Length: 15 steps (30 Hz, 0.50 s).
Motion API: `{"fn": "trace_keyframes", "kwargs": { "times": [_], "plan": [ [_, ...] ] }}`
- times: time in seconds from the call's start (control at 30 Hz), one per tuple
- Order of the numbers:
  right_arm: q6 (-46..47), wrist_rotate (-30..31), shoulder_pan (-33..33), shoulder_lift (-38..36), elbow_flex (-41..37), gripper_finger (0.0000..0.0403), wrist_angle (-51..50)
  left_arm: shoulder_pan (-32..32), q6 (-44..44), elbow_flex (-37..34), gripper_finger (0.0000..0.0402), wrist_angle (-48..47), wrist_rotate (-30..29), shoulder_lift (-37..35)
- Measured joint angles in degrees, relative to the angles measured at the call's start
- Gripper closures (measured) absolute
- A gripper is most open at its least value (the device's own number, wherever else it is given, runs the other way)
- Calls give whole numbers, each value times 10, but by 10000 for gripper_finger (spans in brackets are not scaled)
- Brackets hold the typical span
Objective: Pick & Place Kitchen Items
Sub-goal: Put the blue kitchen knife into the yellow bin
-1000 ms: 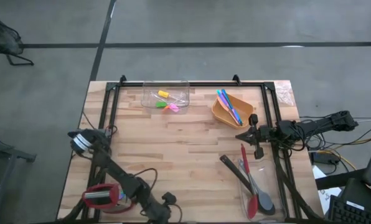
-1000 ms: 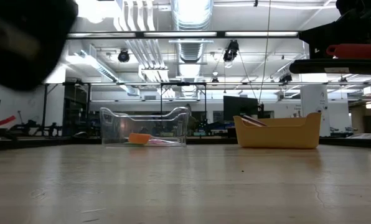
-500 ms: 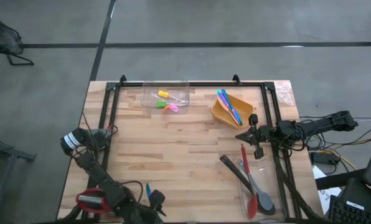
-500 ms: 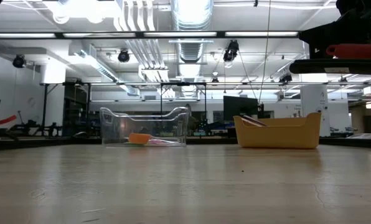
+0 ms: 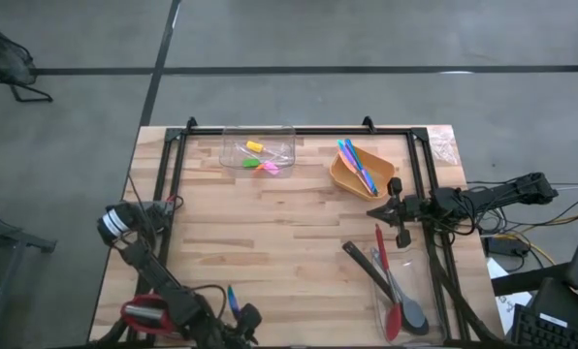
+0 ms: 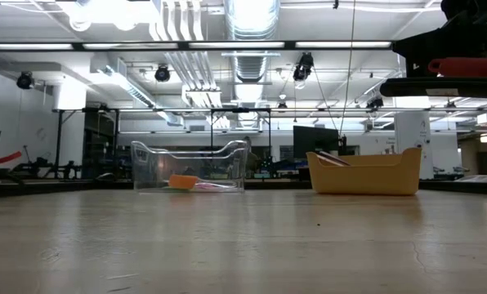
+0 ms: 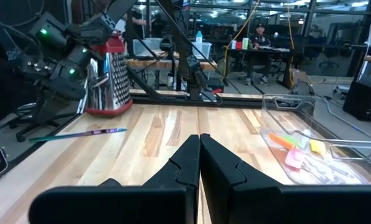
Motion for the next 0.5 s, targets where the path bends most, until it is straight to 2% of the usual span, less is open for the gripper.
{"fn": "trace_keyframes", "kwargs": {
  "times": [0.2, 0.3, 0.5],
  "plan": [
    [-3, 0, 0, 0, 0, 394, 0, -2, 21, 0, 172, 16, 47, 22],
    [0, 0, 0, 0, 0, 394, 0, -5, 58, 1, 172, 20, 46, 38],
    [-3, 0, 0, 0, 0, 394, 0, -8, 65, 0, 172, 15, 44, 59]
  ]
}}
